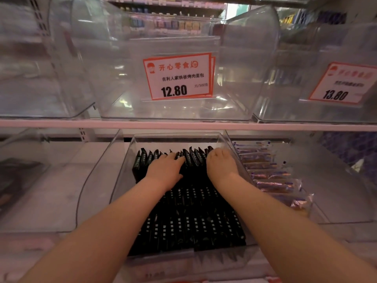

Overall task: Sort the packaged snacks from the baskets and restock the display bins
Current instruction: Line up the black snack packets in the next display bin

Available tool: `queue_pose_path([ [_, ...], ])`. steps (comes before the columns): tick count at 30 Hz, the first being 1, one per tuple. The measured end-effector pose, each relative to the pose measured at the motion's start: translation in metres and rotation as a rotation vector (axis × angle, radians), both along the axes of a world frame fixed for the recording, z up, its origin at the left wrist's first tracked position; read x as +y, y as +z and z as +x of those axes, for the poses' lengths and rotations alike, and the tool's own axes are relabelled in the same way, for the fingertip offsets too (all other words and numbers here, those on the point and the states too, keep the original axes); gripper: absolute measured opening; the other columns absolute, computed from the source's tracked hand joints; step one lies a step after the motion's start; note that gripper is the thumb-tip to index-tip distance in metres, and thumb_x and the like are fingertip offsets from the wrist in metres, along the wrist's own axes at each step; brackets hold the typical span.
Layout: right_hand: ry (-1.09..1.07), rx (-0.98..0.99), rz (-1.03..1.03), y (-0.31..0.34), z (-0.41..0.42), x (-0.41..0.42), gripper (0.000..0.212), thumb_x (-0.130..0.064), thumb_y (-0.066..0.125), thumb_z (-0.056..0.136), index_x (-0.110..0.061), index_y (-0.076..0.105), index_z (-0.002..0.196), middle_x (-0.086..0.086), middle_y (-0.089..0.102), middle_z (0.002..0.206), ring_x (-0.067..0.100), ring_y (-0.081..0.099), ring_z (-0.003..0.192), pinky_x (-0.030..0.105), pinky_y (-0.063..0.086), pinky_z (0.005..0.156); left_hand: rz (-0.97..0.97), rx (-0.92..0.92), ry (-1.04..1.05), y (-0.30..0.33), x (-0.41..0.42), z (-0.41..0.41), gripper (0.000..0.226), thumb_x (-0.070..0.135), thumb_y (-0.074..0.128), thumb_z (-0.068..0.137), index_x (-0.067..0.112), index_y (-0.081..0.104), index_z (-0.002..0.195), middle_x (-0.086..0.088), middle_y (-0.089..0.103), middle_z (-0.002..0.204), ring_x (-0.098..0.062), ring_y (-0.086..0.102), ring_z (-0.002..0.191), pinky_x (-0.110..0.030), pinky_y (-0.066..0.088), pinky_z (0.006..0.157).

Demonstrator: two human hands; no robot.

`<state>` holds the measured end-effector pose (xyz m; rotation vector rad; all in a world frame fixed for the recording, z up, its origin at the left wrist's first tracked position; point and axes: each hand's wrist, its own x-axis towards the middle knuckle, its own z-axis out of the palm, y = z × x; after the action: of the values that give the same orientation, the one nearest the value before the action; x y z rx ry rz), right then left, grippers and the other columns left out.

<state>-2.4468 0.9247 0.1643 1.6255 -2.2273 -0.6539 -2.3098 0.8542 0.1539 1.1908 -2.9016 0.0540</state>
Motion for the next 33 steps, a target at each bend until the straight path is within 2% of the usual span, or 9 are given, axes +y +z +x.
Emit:
queue_pose_path([
  [4,0.026,0.101,0.068,-0.002,0.006,-0.002,0.039,-0.014,0.033,0.097,-0.001,0.041,0.133,0.012,0.048,0.132,0.027,0.039,0.121,0.033,0.031,0.099,-0.061,-0.010,0.010,-0.001,0.003,-0.001,0.053,0.034,0.049,0.094,0.024,0.030,0.143,-0.009,0.032,0.148,-0.030,0.034,0.131,-0.041,0.035,0.105],
  [7,0.006,-0.032,0.108,0.017,0.000,-0.010,0.040,-0.026,0.045,0.096,-0.011,0.047,0.132,0.009,0.044,0.139,0.027,0.031,0.129,0.036,0.025,0.105,-0.068,-0.003,0.009,0.001,0.004,0.001,0.050,0.029,0.047,0.096,0.026,0.030,0.143,-0.009,0.033,0.146,-0.030,0.035,0.130,-0.040,0.036,0.102],
  [10,0.016,-0.330,0.146,0.017,-0.004,-0.012,0.089,-0.034,0.065,0.085,-0.007,0.010,0.149,0.015,0.007,0.156,0.033,0.006,0.143,0.044,0.010,0.115,-0.002,-0.022,0.005,0.010,0.000,0.001,0.055,0.033,0.054,0.092,0.030,0.033,0.142,-0.005,0.038,0.143,-0.029,0.040,0.128,-0.042,0.040,0.099],
  [12,0.058,-0.479,0.150,0.011,-0.005,-0.009,0.101,-0.023,0.067,0.084,-0.016,-0.010,0.149,0.009,-0.009,0.158,0.031,-0.004,0.145,0.044,0.007,0.116,0.023,-0.090,0.013,0.016,-0.005,0.004,0.065,0.039,0.060,0.087,0.033,0.029,0.143,-0.002,0.037,0.144,-0.029,0.039,0.129,-0.043,0.038,0.101],
  [15,0.156,-0.377,0.080,0.003,-0.008,-0.011,0.082,-0.020,0.057,0.090,-0.021,0.000,0.150,0.007,0.011,0.157,0.031,0.017,0.141,0.047,0.024,0.111,0.047,-0.166,0.090,0.019,-0.010,0.013,0.080,0.046,0.065,0.081,0.029,0.021,0.146,-0.004,0.033,0.147,-0.033,0.035,0.131,-0.044,0.036,0.101],
  [19,0.184,-0.258,-0.096,-0.003,-0.008,-0.011,0.066,-0.023,0.053,0.093,-0.024,0.014,0.146,0.009,0.034,0.144,0.030,0.038,0.128,0.048,0.038,0.099,-0.010,-0.121,0.138,0.017,-0.009,0.012,0.072,0.046,0.065,0.081,0.021,0.031,0.140,-0.007,0.042,0.136,-0.032,0.041,0.123,-0.042,0.042,0.091],
  [23,0.133,-0.335,-0.086,-0.008,-0.004,-0.007,0.074,-0.017,0.052,0.091,-0.021,0.006,0.149,0.015,0.024,0.151,0.032,0.026,0.137,0.049,0.023,0.111,-0.123,-0.069,0.195,0.012,-0.003,0.007,0.061,0.039,0.065,0.083,0.011,0.037,0.129,-0.009,0.046,0.126,-0.030,0.047,0.115,-0.037,0.044,0.079],
  [27,0.250,-0.321,-0.047,-0.008,-0.001,-0.002,0.083,-0.028,0.057,0.087,-0.013,0.005,0.149,0.013,0.012,0.156,0.029,0.003,0.145,0.048,0.002,0.116,-0.109,-0.087,0.179,0.011,-0.001,0.009,0.064,0.041,0.065,0.083,0.009,0.037,0.130,-0.011,0.042,0.130,-0.030,0.044,0.120,-0.039,0.044,0.088],
  [33,0.319,-0.339,-0.207,-0.014,0.008,-0.009,0.053,-0.030,0.056,0.091,-0.013,0.033,0.135,0.013,0.039,0.140,0.029,0.038,0.128,0.039,0.038,0.097,-0.125,-0.231,0.226,0.030,-0.015,0.033,0.065,0.051,0.059,0.084,0.008,0.040,0.129,-0.012,0.046,0.129,-0.033,0.045,0.120,-0.042,0.034,0.102],
])
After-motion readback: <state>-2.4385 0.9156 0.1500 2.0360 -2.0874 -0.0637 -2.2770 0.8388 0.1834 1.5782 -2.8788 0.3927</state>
